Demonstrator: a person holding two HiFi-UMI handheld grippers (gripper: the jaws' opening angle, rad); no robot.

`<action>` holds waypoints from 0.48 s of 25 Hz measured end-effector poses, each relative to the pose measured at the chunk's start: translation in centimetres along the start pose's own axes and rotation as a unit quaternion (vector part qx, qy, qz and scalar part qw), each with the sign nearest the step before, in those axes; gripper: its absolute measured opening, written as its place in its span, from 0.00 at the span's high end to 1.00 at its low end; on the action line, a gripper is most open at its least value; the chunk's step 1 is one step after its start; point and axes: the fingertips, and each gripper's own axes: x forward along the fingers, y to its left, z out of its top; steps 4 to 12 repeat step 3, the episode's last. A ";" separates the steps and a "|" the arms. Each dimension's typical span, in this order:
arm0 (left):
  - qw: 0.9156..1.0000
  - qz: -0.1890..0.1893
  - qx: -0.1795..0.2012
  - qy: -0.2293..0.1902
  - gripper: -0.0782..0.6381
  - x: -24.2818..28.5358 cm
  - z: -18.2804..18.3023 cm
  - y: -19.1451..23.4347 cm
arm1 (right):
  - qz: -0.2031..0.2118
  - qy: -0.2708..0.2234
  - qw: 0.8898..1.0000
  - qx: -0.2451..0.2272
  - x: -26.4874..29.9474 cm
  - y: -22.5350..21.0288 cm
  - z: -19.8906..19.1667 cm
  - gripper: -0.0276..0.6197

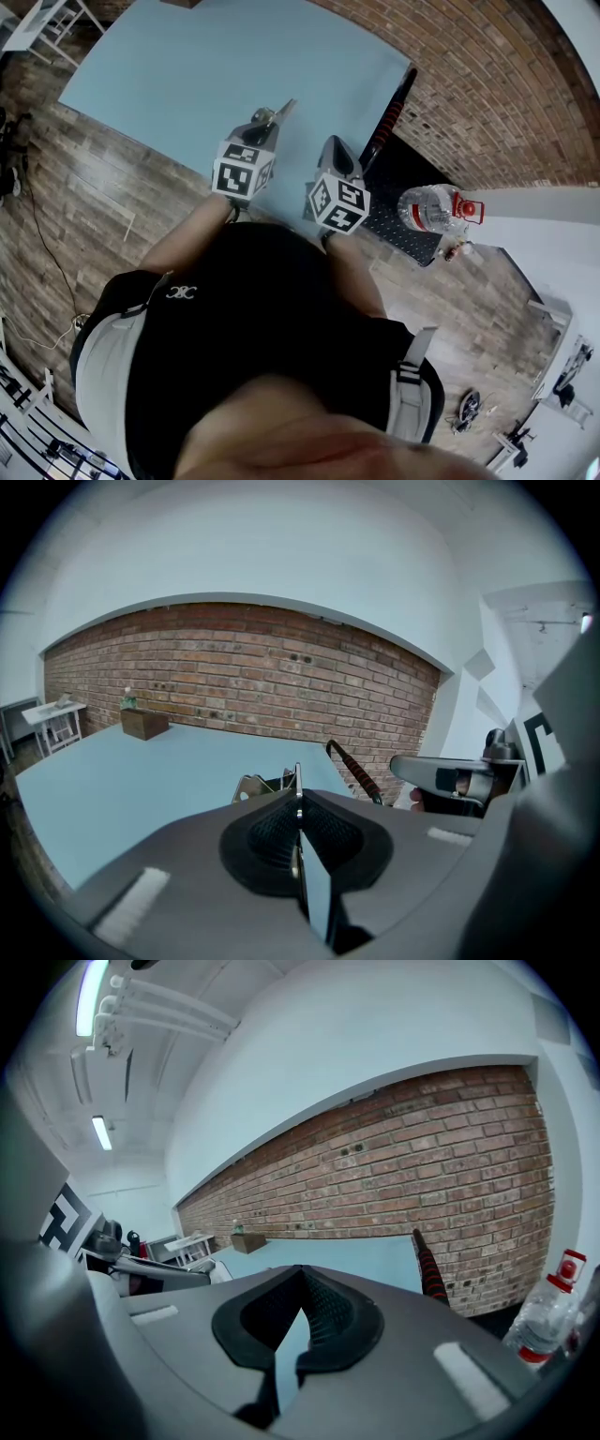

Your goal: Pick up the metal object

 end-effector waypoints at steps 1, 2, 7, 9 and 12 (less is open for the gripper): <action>1.000 -0.001 0.000 0.000 0.88 0.0 0.0 -0.1 | -0.001 0.000 1.000 0.000 -0.1 -0.1 0.0 0.94; 1.000 -0.002 0.001 0.000 0.88 0.1 -0.1 -0.1 | -0.001 0.001 1.000 0.000 -0.1 -0.1 -0.1 0.94; 1.000 -0.002 0.001 0.000 0.88 0.1 -0.1 -0.2 | -0.002 0.001 1.000 0.000 -0.1 -0.2 -0.1 0.94; 1.000 -0.002 0.001 0.000 0.88 0.1 -0.1 -0.2 | -0.002 0.001 1.000 0.000 -0.1 -0.2 -0.1 0.94; 1.000 -0.002 0.001 0.000 0.88 0.1 -0.1 -0.2 | -0.002 0.001 1.000 0.000 -0.1 -0.2 -0.1 0.94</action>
